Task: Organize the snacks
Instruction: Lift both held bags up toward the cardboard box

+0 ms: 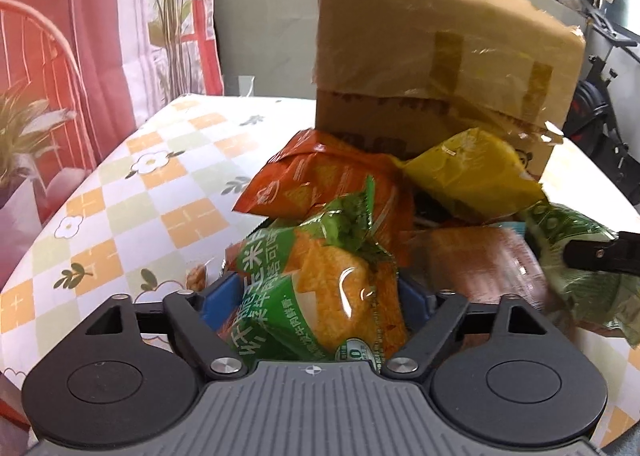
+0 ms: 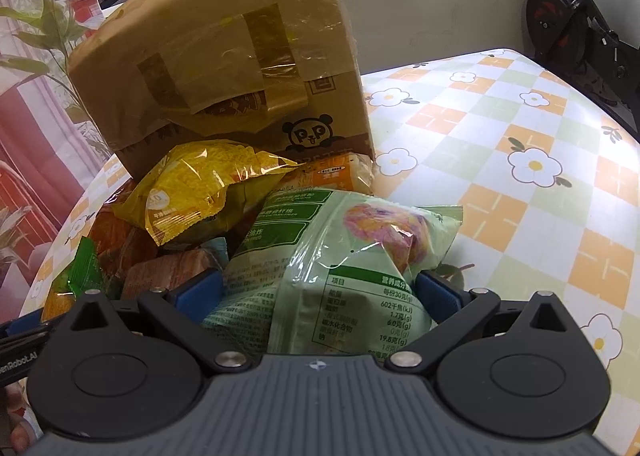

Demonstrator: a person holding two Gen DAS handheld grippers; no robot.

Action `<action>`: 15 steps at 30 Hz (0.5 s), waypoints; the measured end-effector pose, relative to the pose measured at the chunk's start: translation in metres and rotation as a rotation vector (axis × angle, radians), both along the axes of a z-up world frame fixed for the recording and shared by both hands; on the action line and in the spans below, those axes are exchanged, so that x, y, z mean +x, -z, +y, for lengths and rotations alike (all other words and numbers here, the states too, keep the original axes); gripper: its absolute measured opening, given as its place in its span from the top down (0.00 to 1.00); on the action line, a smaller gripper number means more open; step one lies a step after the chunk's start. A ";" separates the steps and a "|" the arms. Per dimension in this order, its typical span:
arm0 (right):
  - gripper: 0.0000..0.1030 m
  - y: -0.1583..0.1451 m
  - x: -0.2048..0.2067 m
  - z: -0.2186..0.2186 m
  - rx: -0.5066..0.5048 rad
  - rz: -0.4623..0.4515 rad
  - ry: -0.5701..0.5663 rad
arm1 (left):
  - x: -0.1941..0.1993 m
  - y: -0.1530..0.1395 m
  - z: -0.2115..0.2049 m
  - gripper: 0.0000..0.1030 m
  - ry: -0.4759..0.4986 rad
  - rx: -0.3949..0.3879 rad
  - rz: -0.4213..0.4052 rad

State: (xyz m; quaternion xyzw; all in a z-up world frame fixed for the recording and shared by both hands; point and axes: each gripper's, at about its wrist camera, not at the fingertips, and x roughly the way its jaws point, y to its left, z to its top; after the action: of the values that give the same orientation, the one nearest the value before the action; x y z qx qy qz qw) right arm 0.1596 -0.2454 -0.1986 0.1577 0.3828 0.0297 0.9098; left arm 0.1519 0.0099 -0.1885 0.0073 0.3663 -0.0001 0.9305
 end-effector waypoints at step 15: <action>0.00 0.004 -0.001 0.000 0.003 -0.005 0.022 | -0.004 0.005 -0.005 0.27 0.035 0.065 -0.061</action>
State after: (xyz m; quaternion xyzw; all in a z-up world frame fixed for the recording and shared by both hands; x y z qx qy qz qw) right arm 0.1585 -0.2452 -0.2030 0.1633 0.3787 0.0208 0.9108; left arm 0.1481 0.0053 -0.1938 0.0438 0.3373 -0.0041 0.9404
